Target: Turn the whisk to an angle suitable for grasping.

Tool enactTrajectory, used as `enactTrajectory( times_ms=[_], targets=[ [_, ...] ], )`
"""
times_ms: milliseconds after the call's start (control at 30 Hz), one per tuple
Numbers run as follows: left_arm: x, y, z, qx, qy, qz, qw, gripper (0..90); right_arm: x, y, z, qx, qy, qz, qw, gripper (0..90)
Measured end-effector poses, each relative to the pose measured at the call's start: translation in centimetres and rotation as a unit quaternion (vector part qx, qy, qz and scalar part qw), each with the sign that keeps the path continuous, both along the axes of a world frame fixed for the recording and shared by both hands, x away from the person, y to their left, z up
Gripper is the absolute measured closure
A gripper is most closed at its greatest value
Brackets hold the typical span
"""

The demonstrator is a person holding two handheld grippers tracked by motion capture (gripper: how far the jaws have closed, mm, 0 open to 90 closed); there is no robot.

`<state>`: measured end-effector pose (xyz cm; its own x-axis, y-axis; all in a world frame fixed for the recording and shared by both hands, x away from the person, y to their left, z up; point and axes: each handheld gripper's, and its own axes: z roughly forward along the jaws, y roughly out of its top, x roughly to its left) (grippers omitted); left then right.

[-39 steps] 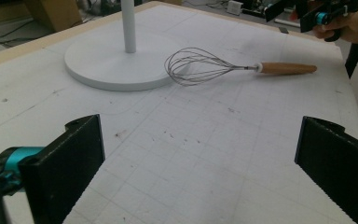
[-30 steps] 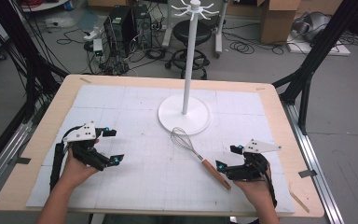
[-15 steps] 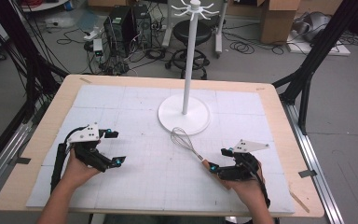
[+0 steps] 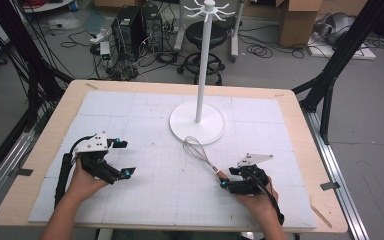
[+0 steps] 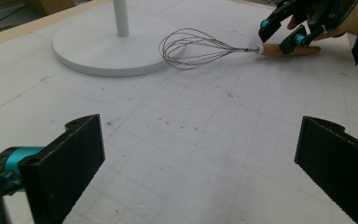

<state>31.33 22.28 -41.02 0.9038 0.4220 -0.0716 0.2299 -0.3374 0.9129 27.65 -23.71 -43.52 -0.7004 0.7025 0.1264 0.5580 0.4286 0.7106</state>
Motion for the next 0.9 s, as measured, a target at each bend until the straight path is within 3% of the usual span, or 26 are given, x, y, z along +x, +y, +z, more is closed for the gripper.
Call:
enactTrajectory(
  times_ms=[200,367,567,800,900],
  targets=[
    [0.0,0.0,-0.1,0.004,0.002,0.0,1.0,2.0,0.0,0.2,-0.2,-0.007,0.007,0.005,0.9999,51.0],
    [0.0,-0.2,-0.1,0.005,0.002,0.0,1.0,2.0,-0.1,0.9,-0.4,-0.04,0.003,0.015,0.9991,55.6],
    [0.0,-0.2,-0.2,0.007,0.004,-0.002,1.0,2.0,-0.2,0.9,-0.3,-0.053,0.0,0.021,0.9984,64.2],
    [0.0,-0.2,-0.2,0.009,0.004,-0.003,1.0,2.0,-0.4,1.1,-0.2,-0.065,-0.007,0.023,0.9976,65.5],
    [0.0,-0.3,-0.2,0.009,0.002,-0.002,1.0,2.0,-0.5,1.3,0.0,-0.073,-0.016,0.046,0.9962,69.6]
  ],
)
